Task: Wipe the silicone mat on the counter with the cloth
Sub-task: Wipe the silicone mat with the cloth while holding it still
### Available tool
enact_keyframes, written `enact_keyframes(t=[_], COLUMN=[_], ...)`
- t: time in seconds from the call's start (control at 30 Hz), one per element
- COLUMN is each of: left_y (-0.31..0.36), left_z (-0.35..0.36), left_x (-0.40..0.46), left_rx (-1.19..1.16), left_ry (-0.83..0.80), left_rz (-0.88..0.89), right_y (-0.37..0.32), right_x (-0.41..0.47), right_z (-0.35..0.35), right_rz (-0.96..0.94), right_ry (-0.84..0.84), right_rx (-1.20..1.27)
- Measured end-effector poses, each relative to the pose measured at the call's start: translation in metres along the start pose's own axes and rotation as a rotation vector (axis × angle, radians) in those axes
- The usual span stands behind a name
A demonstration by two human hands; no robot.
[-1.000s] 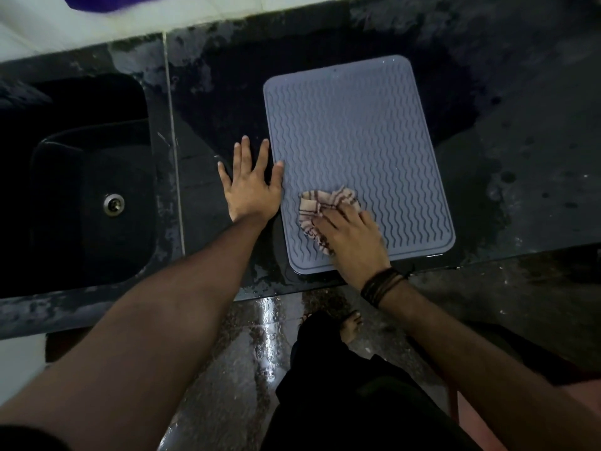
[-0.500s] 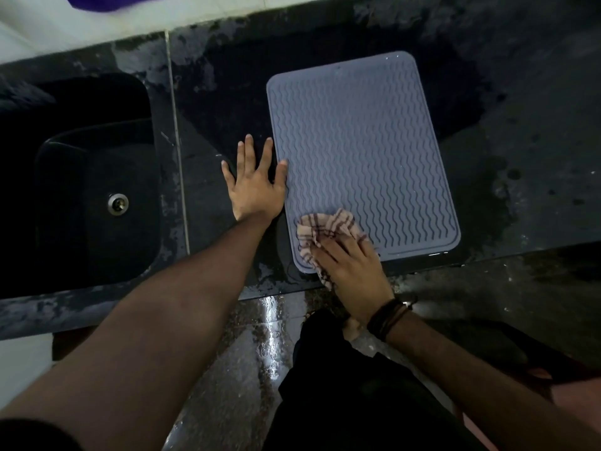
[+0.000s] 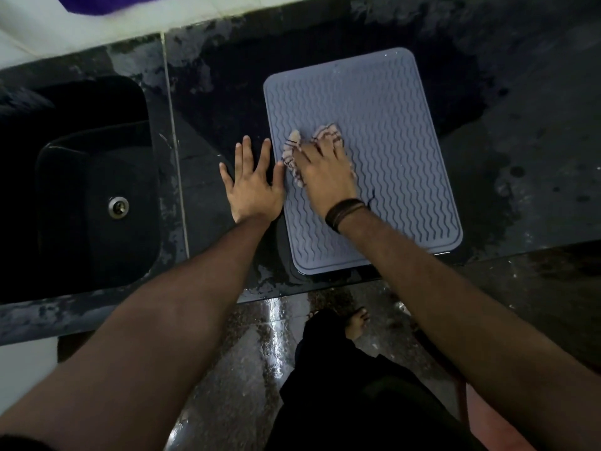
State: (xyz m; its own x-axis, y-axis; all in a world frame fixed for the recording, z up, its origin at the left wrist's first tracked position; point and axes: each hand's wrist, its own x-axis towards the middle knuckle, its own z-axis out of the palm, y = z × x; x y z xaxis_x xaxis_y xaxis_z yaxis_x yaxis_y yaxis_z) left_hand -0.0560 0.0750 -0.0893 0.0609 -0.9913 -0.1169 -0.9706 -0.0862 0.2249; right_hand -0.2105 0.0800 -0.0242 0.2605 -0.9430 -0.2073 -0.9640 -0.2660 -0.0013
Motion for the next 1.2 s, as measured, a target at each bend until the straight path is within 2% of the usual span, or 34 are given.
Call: enact_keyframes(t=[0.23,0.47,0.63,0.8,0.97,1.13,1.2], left_y=[0.002,0.001,0.001,-0.002,-0.003,-0.002,-0.002], left_z=[-0.001,0.001,0.003,0.006,0.008,0.009,0.007], left_x=[0.000,0.001,0.002,0.002,0.002,0.003,0.004], left_rx=[-0.011,-0.010,-0.018,0.010,0.022,-0.018,-0.021], left_ry=[-0.013,-0.022,-0.017,0.010,0.032,0.022,0.016], left_rz=[0.000,-0.016,-0.020,-0.005,0.006,-0.015,-0.018], right_y=[0.005,0.009,0.001,0.003,0.009,0.014,0.013], right_x=[-0.049,0.027,0.060,0.025,-0.001,0.054,0.085], right_z=[0.014,-0.023,-0.016,0.007,0.005,-0.025,-0.033], right_rz=[-0.057,0.045,0.016,-0.052,-0.088,0.006,0.028], right_ry=[0.049,0.238,0.095,0.117,0.045,0.214,0.208], right_rx=[0.064,0.128,0.041,0.012,0.032,0.111,0.101])
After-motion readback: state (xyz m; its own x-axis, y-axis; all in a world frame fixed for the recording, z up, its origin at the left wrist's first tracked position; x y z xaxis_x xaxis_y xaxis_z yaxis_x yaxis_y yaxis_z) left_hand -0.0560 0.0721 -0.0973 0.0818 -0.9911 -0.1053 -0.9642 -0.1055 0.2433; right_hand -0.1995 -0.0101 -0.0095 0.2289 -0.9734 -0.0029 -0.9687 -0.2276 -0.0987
